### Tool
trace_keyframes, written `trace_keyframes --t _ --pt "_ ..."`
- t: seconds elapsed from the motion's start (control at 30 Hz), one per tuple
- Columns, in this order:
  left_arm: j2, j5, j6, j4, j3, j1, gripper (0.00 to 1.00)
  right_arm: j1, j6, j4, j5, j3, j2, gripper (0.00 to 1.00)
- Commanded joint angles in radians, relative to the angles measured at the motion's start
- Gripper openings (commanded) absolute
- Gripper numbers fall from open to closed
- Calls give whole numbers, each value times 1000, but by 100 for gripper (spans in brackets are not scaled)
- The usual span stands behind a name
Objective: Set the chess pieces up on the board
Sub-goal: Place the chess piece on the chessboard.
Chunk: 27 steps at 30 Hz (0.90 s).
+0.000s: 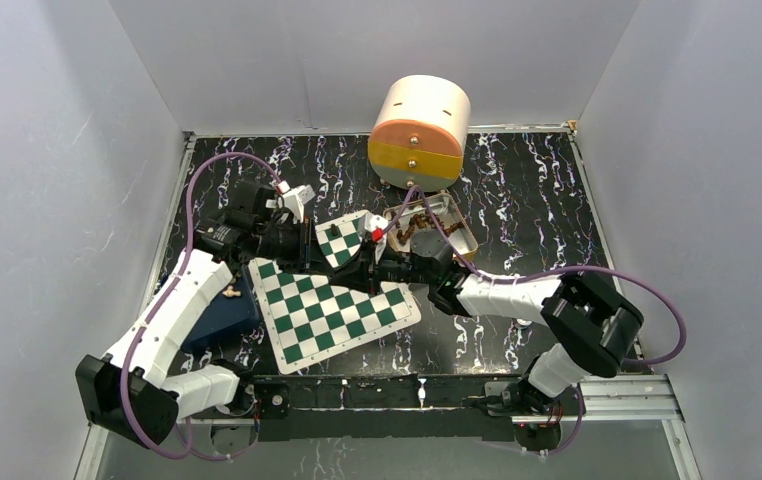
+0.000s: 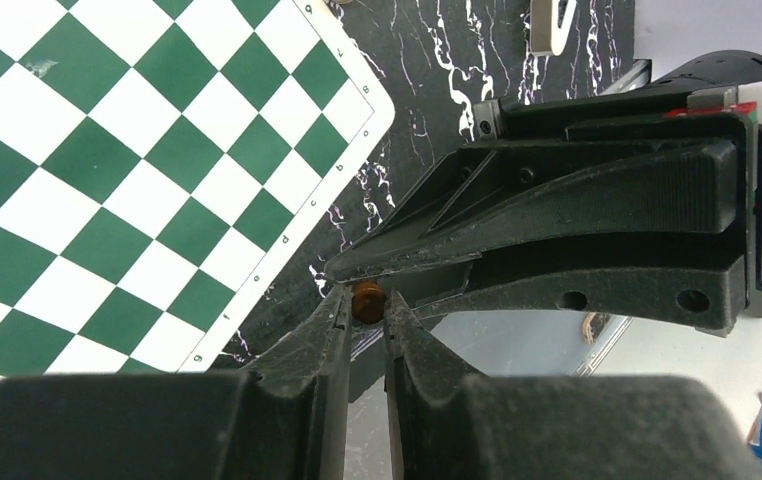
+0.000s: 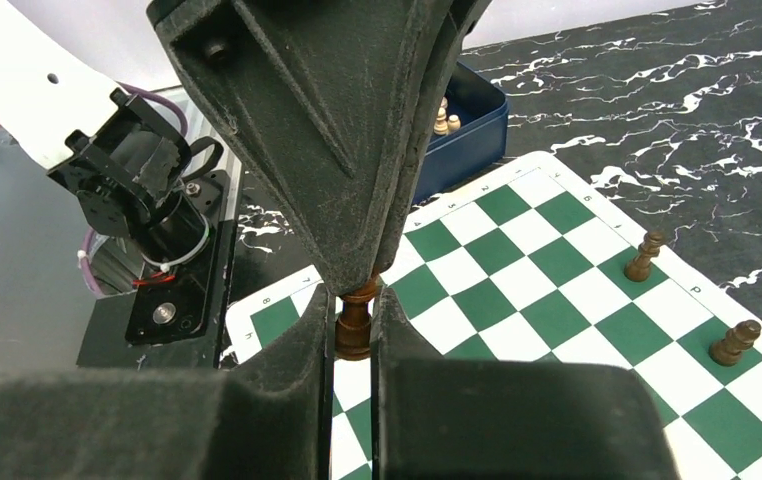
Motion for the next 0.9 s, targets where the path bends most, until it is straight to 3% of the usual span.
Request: trace_keyframes --t 0.0,0.23,0.37,0.63,0.87 --pt "-4 -100 33 7 28 5 0 10 43 61 -10 49 -16 21" --pt "-18 -334 42 -16 63 5 0 9 -2 -34 40 -40 -142 74" --pt "2 -520 37 0 61 5 0 10 0 -96 58 -80 -218 97" --pt "124 -760 44 96 60 9 0 9 25 -250 200 -105 -366 99" --pt "253 -716 23 179 60 114 0 10 47 -304 287 -128 -446 99"
